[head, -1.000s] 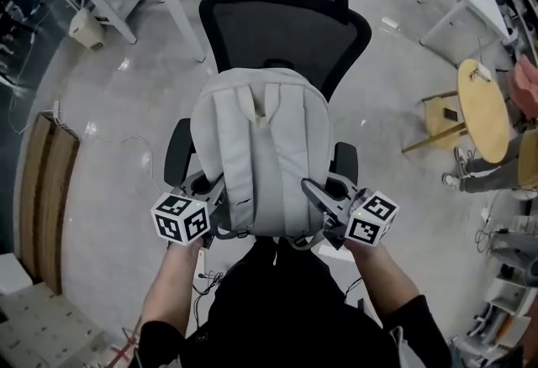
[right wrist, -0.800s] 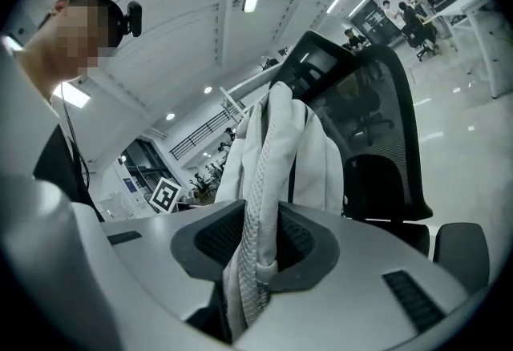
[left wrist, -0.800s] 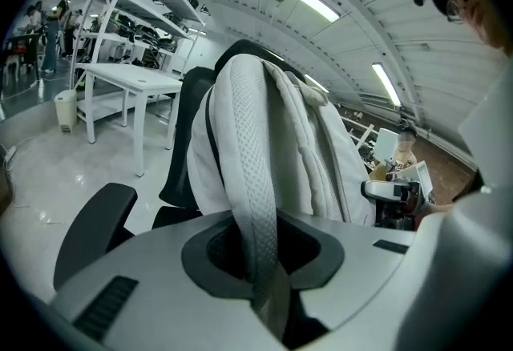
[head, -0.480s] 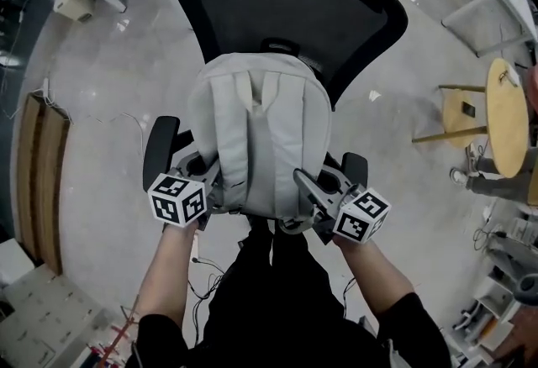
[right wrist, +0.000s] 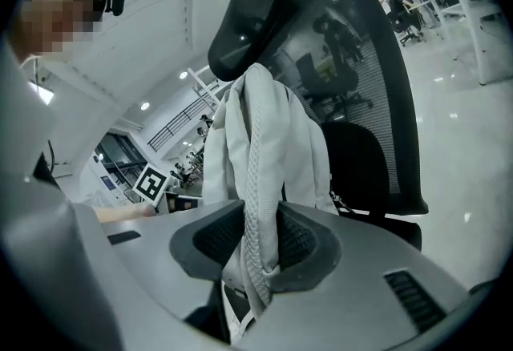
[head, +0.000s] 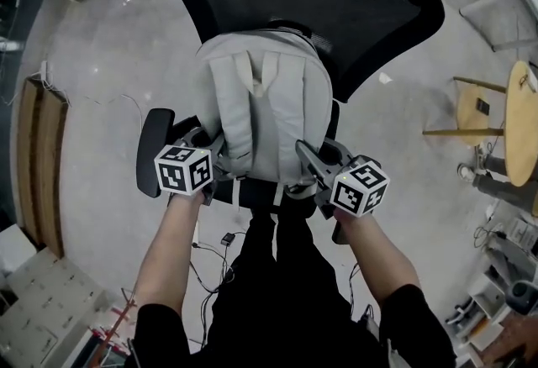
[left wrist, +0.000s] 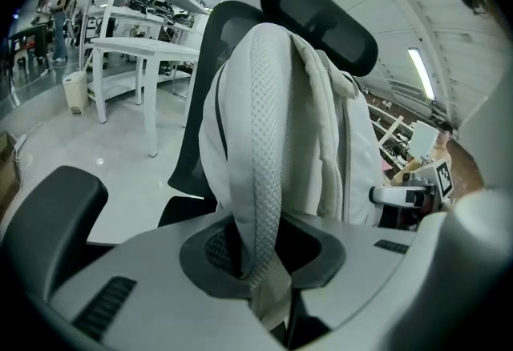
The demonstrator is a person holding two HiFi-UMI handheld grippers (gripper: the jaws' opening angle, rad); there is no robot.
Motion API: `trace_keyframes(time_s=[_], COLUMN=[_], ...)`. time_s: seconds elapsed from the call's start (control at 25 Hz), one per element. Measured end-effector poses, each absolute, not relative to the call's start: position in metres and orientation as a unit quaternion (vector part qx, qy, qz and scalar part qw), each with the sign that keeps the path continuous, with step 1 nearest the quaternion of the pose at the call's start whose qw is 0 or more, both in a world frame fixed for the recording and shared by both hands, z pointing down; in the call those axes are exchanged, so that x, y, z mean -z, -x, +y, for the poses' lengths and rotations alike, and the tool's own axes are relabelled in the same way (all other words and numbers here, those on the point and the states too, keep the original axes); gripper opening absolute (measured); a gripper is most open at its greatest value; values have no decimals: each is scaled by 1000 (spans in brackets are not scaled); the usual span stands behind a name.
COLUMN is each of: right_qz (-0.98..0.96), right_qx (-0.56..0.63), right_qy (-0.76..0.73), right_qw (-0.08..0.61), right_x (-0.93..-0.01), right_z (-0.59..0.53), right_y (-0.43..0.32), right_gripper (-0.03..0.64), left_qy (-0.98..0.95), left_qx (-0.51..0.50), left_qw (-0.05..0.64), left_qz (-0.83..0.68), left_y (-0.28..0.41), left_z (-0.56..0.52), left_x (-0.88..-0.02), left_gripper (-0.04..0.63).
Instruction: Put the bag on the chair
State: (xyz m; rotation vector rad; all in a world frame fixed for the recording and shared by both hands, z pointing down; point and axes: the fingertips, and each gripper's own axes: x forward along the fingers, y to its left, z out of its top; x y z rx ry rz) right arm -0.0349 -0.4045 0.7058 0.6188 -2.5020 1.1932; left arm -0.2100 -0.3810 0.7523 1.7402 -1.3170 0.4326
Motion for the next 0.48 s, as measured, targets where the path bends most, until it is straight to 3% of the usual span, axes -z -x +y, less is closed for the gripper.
trace_keyframes(time_s=[0.2, 0.36, 0.48], right_qz=[-845, -813, -803], right_qx=[-442, -466, -460], right_qy=[-254, -307, -327], right_qw=[164, 169, 191], right_x=[-739, -751, -754], right_z=[-423, -430, -422], right_y=[24, 14, 12], right_gripper=[138, 183, 193], left_qy=[-685, -675, -671], left_qx=[-167, -126, -111], left_qw=[456, 463, 454], left_qz=[-542, -560, -576], left_y=[205, 225, 249], left_z=[-394, -397, -390], left_x=[-777, -767, -750], left_gripper=[98, 191, 199])
